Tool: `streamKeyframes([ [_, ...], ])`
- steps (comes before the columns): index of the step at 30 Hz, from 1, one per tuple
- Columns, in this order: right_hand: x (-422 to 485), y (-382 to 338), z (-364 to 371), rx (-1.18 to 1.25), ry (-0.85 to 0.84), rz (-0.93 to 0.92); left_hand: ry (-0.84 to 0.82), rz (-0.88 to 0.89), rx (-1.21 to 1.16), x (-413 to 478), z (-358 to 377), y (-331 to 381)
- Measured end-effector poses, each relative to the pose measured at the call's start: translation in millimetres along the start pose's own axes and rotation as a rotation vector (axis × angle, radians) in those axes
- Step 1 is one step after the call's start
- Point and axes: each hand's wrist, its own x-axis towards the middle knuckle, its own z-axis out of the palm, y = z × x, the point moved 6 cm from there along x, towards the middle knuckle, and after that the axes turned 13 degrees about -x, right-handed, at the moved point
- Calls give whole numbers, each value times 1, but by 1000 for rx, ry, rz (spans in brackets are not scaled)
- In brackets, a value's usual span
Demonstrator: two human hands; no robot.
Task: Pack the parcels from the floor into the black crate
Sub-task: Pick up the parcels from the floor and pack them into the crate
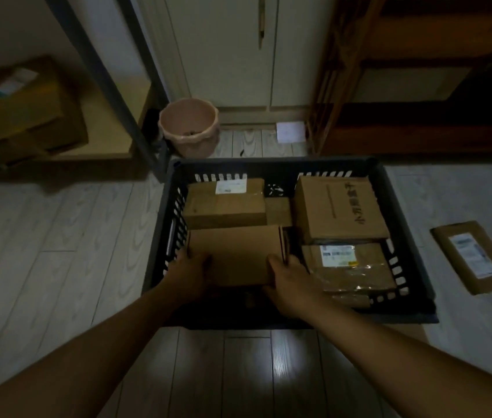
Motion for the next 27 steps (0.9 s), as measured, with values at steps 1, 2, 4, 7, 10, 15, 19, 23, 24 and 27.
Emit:
streamKeyframes([
  [1,9,0,7,-6,-32,-11,-4,-7,23,11,6,-5],
  [2,19,0,13,-11,-83,-16,-7,-10,26,21,11,-9],
  [4,34,-1,19,0,-163,-39,-16,-39,54,34,19,-12],
  [7,56,-1,31,-19,-198,-45,-33,-27,102,46,27,-14],
  [10,65,-4,40,-56,-201,-43,-18,-57,110,50,25,-18],
  [15,66,1,45,-20,-172,-50,-47,-86,173,52,29,-21],
  [19,69,4,39,-54,-193,-23,-26,-70,211,60,33,-19],
  [23,69,0,35,-66,-164,-19,0,-25,174,59,29,-18],
  [24,66,1,33,-71,-151,-21,-2,-13,158,57,27,-17],
  [27,48,5,18,-59,-109,-5,4,16,113,41,12,-11],
])
